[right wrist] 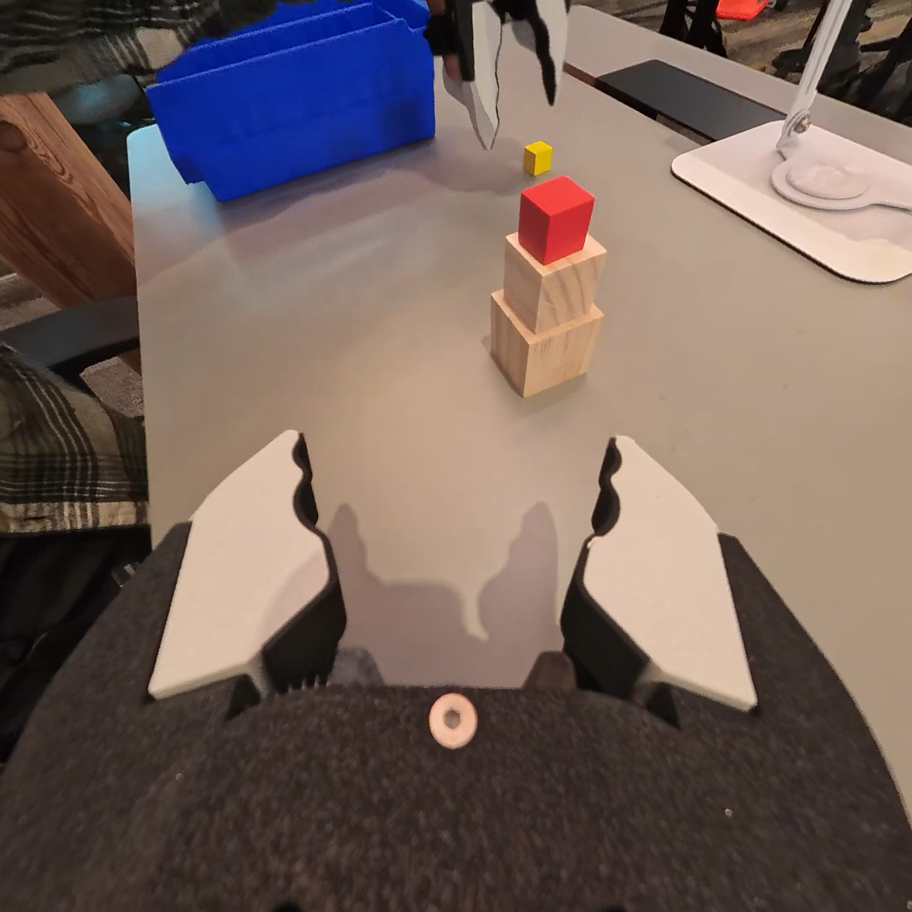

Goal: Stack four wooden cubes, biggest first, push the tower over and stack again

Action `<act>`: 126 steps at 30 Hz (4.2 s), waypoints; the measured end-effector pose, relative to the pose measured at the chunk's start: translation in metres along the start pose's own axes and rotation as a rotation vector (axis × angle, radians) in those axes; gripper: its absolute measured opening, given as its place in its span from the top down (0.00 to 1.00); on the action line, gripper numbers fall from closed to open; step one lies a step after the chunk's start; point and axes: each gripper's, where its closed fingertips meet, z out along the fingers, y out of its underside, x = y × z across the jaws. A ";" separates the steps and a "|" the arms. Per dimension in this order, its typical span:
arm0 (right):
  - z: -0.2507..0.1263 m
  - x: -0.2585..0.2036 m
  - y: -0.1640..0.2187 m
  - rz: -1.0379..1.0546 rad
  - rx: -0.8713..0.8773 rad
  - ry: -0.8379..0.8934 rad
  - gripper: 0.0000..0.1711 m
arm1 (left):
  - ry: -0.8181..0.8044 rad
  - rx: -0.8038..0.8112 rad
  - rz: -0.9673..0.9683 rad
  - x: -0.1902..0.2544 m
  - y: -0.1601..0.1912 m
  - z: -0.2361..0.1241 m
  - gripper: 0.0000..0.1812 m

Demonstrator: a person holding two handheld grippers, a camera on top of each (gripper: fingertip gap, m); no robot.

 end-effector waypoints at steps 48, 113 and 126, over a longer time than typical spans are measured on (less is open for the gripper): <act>-0.006 0.002 0.007 0.037 -0.016 -0.006 0.36 | 0.100 0.110 0.081 0.155 -0.201 -0.114 0.88; -0.014 -0.002 0.000 0.024 0.008 -0.016 0.35 | 0.169 0.029 0.180 0.155 -0.202 -0.077 0.79; -0.011 0.013 0.014 0.081 -0.033 0.028 0.35 | 0.029 0.827 -0.087 0.181 -0.188 -0.177 0.46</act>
